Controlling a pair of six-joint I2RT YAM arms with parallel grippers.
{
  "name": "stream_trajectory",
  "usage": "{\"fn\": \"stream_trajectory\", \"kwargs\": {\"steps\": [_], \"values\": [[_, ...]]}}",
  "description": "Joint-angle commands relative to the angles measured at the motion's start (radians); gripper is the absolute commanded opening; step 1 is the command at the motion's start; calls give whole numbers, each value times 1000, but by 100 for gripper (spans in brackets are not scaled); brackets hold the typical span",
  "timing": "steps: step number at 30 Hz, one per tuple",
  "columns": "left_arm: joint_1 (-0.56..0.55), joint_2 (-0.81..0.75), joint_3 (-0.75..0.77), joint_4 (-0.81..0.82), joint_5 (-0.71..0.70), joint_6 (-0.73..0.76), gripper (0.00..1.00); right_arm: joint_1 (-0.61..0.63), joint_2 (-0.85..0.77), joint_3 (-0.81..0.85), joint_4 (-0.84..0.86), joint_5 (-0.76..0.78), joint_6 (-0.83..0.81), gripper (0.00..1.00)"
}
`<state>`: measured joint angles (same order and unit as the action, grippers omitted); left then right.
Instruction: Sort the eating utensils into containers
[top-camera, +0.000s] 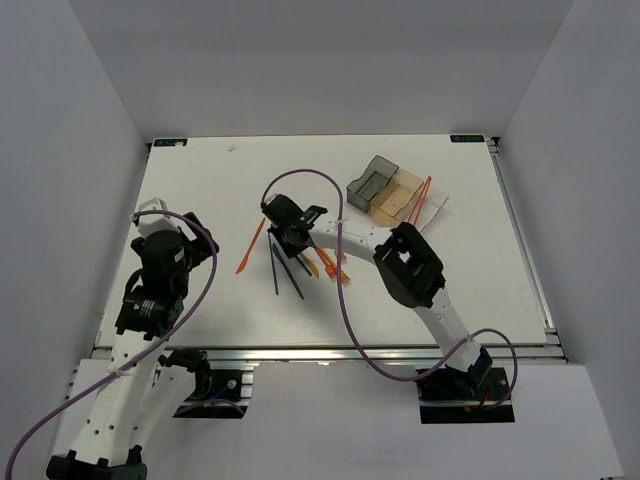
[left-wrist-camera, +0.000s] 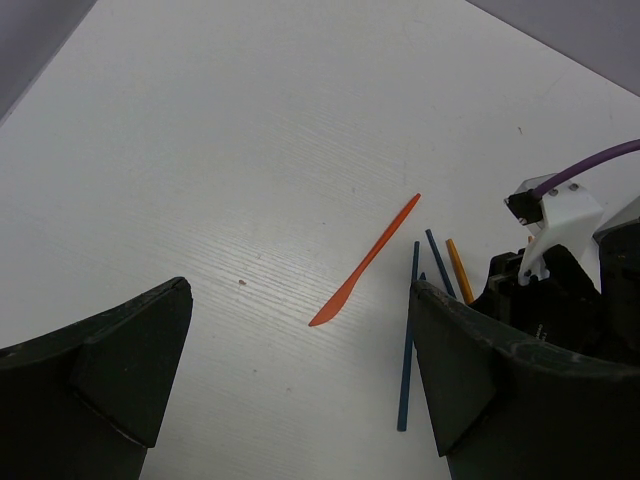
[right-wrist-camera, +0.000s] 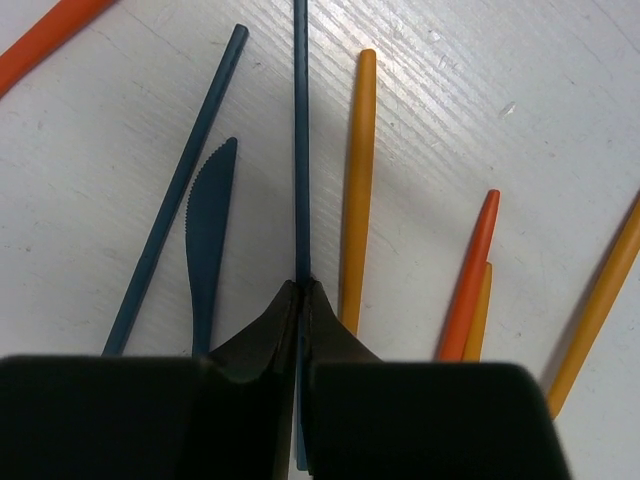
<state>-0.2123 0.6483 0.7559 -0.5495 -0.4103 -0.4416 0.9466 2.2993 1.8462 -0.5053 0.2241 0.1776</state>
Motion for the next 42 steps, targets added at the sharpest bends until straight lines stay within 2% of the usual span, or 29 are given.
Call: {"fn": "stream_trajectory", "kwargs": {"steps": [1, 7, 13, 18, 22, 23, 25, 28, 32, 42], "values": [[-4, -3, 2, 0, 4, 6, 98, -2, 5, 11, -32, -29, 17, 0], [-4, -3, 2, 0, 4, 6, 98, -5, -87, 18, -4, -49, 83, 0], [-4, -4, 2, 0, 1, 6, 98, -61, -328, -114, 95, -22, 158, 0], [-4, -6, 2, 0, 1, 6, 98, -244, -458, -298, 169, 44, 247, 0], [-4, -6, 2, 0, 1, 6, 98, -425, -564, -432, 249, 200, 382, 0], [-4, -7, 2, -1, -1, 4, 98, -493, -578, -458, 298, 214, 402, 0], [-4, -9, 2, 0, 1, 6, 98, -552, -604, -501, 318, 244, 447, 0], [-6, -6, 2, 0, 2, 6, 98, -650, -586, -502, 338, 277, 491, 0], [-6, -7, 2, 0, 2, 6, 98, -707, -529, -479, 327, 264, 514, 0], [-13, 7, 2, 3, 13, 9, 98, -740, -459, -485, 332, 261, 499, 0]]}}
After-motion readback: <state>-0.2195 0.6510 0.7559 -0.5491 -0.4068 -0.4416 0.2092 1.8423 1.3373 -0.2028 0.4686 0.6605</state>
